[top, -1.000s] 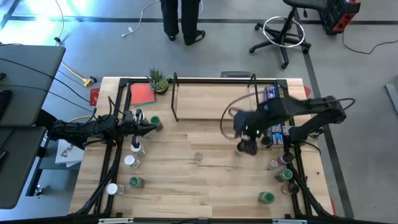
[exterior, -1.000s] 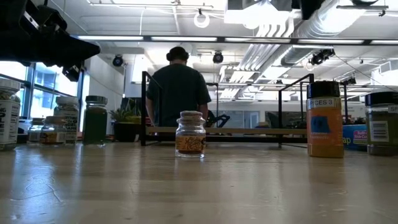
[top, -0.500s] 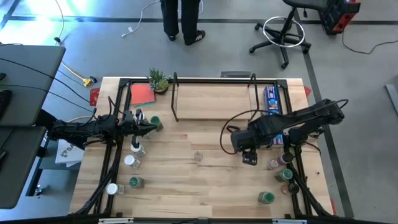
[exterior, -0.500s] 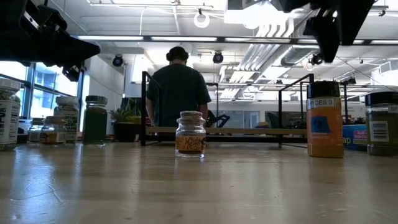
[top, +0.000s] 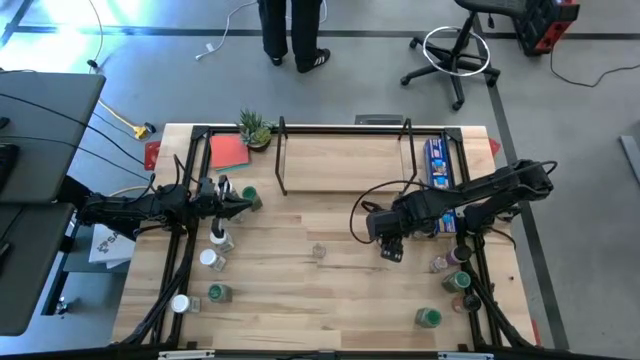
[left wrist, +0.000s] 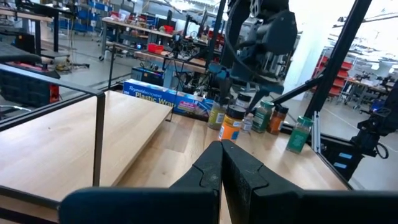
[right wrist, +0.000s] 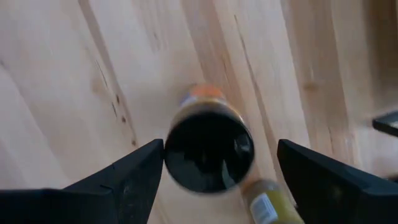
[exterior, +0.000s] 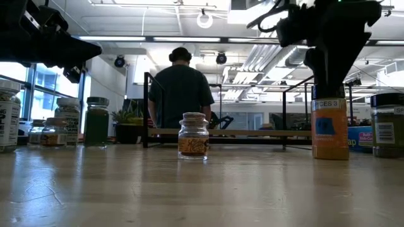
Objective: Shelf spices
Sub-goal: Put the black-and-orange seasoning bottle on the shelf
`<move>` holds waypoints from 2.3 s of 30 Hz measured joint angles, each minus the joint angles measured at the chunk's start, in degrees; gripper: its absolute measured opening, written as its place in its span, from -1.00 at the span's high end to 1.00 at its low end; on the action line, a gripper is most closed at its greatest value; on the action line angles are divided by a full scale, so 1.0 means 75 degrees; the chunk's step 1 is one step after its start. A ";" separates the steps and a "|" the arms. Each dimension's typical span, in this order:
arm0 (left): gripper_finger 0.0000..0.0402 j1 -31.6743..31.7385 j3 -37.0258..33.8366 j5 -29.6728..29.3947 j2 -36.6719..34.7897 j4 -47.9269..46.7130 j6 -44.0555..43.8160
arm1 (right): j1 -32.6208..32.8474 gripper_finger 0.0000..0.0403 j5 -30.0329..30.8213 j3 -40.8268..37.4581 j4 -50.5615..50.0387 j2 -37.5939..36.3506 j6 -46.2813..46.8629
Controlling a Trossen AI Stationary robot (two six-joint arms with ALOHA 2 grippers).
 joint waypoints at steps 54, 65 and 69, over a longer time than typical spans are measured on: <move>0.99 0.0003 0.0000 -0.0074 0.0002 0.0123 -0.0580 | -0.5332 0.00 0.0169 0.6822 -0.3218 0.2028 -0.1645; 0.99 0.0006 -0.0001 -0.0079 0.0003 0.0192 -0.0640 | -0.7044 0.00 0.0274 0.6235 -0.2173 0.3510 -0.4869; 0.99 0.0006 0.0000 -0.0082 0.0003 0.0189 -0.0999 | -0.7273 0.00 0.0208 0.5666 -0.1811 0.3625 -0.5133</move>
